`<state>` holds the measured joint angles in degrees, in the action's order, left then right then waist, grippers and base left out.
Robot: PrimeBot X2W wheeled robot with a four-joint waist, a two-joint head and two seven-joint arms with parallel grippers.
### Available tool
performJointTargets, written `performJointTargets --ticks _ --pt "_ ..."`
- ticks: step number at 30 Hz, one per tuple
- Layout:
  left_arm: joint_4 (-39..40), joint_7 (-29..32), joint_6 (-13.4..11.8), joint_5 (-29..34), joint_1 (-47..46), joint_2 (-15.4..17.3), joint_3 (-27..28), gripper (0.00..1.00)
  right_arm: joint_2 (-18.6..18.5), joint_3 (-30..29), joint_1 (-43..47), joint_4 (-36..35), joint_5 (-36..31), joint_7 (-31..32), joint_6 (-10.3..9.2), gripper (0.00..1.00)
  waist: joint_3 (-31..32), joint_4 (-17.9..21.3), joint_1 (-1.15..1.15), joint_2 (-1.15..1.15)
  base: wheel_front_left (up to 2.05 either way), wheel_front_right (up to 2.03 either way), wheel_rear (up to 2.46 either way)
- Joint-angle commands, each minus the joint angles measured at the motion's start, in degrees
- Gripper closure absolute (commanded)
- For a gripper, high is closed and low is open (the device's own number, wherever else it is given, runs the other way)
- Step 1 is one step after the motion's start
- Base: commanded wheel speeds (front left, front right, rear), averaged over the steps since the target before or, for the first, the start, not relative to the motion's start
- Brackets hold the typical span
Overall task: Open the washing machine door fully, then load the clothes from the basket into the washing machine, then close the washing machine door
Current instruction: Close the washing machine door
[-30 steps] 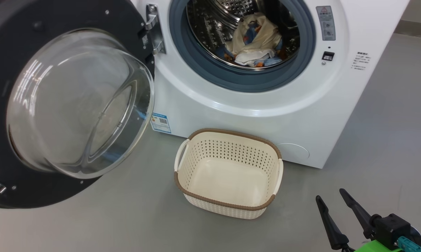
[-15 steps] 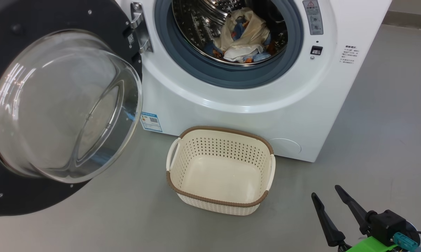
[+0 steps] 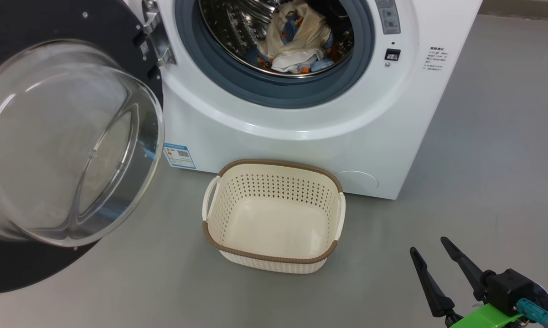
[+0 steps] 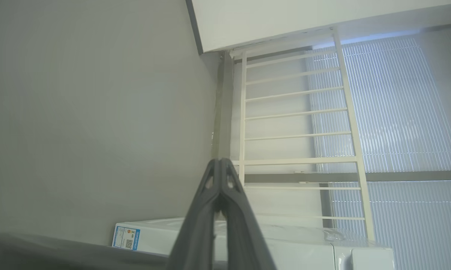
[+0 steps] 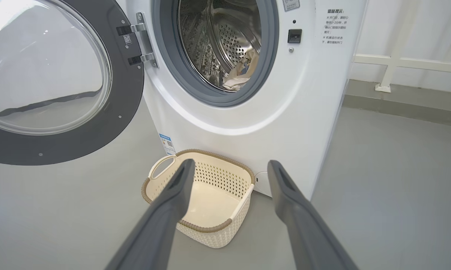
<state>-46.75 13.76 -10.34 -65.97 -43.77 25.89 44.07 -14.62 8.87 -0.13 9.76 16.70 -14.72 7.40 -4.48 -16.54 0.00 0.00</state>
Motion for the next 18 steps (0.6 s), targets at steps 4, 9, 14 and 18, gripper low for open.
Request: performJointTargets --ticks 4,9,14,18 --pt "0.66 2.0 0.02 -0.76 -0.64 2.96 -0.28 1.0 -1.07 1.36 -1.81 -1.41 0.12 -0.28 0.09 0.0 -0.34 0.58 0.0 0.0 0.0 0.0 0.0" --pt "-0.29 3.56 0.23 -1.41 -1.18 2.72 -0.54 1.0 -1.17 1.15 -2.02 -1.37 0.23 -0.28 0.09 0.0 -0.49 0.64 0.0 0.0 0.0 0.0 0.0" --pt "-1.86 5.9 0.6 -2.21 -1.73 2.6 -0.92 1.0 -1.4 1.2 -2.17 -1.3 0.35 -0.28 0.09 0.0 -0.48 0.8 0.0 0.0 0.0 0.0 0.0" --pt "-2.97 7.63 0.77 -2.38 -1.79 2.91 -1.43 1.0 -1.53 1.18 -2.14 -1.29 0.35 -0.28 0.09 0.0 -0.34 0.96 0.0 0.0 0.0 0.0 0.0"
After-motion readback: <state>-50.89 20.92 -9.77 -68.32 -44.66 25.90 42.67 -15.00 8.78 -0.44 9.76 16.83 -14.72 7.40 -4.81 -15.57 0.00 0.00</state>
